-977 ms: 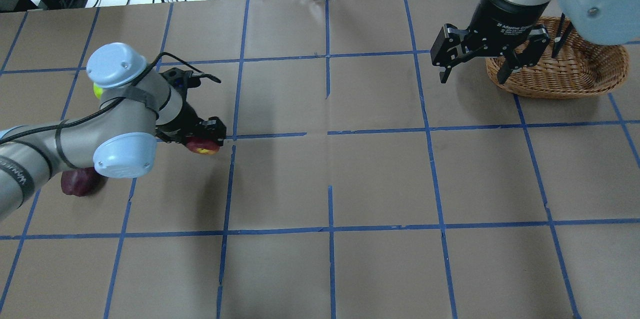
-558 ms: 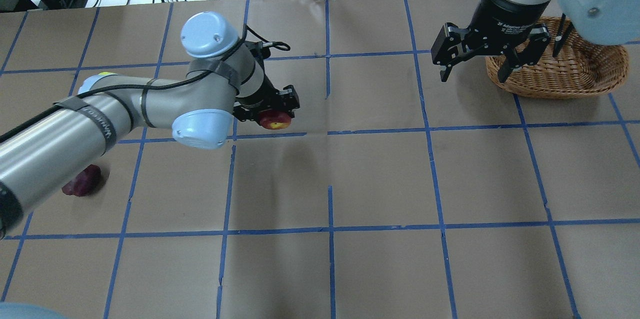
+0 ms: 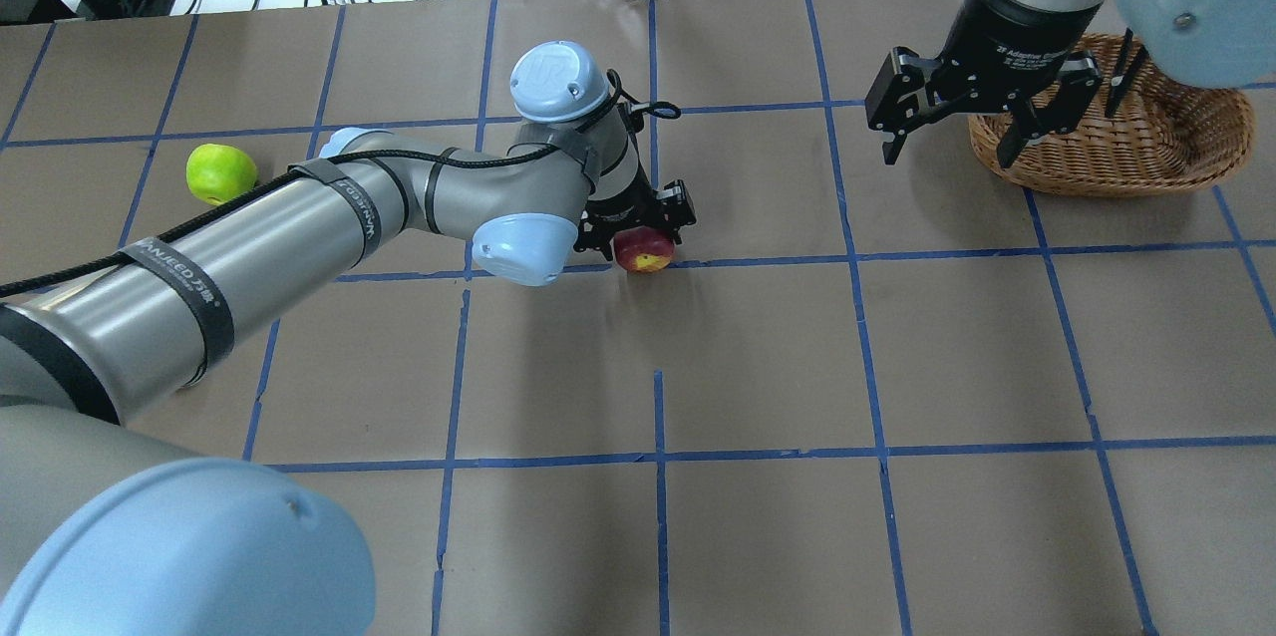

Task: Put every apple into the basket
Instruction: 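Carry the red apple toward the table center and release it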

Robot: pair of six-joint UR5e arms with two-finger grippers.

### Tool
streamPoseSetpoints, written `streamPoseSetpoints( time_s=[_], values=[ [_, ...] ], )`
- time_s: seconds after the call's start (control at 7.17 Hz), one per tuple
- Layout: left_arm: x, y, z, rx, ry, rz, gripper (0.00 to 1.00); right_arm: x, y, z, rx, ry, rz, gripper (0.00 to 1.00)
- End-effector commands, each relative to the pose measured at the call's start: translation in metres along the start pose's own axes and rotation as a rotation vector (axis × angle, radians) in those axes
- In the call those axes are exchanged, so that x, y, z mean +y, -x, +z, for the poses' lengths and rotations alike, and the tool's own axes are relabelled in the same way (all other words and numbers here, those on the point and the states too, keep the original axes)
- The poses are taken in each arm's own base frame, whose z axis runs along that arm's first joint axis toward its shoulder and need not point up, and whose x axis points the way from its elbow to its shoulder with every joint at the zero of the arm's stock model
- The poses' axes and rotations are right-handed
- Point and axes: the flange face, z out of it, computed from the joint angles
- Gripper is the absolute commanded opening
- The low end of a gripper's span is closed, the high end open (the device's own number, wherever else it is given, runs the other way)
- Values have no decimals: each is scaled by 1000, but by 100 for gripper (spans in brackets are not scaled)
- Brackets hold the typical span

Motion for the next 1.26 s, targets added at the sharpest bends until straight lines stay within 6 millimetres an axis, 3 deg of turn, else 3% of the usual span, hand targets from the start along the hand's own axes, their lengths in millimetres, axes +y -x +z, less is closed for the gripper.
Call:
streamPoseSetpoints(
  time_s=[0.0,0.14,0.28,0.42,0.56,0.7,0.84,0.98,1.12],
  values=[
    [-15,13,-51,17,-79,5,100,-2,0,0,-6,-9,6,100],
    [-31,33,-87,2,-94,-42,100,-6,2,8,-11,5,8,100],
    [-53,69,-132,-48,-107,-116,100,-27,9,29,-17,15,2,100],
    [-58,95,-172,-66,-69,-169,100,-35,26,35,-23,-33,-30,100],
    [-55,137,-179,-100,26,-162,100,-30,61,47,-30,-17,-81,100],
    [-62,200,-179,-96,78,-48,100,-31,101,64,-33,-46,-79,100],
    [-57,260,-179,-91,105,49,100,-38,145,91,-41,-84,-88,100],
    [-51,310,-180,-207,133,81,100,-42,183,124,-44,-94,-122,100],
    [-49,361,-183,-272,176,157,100,-46,209,157,-47,-97,-147,100]
  ],
)
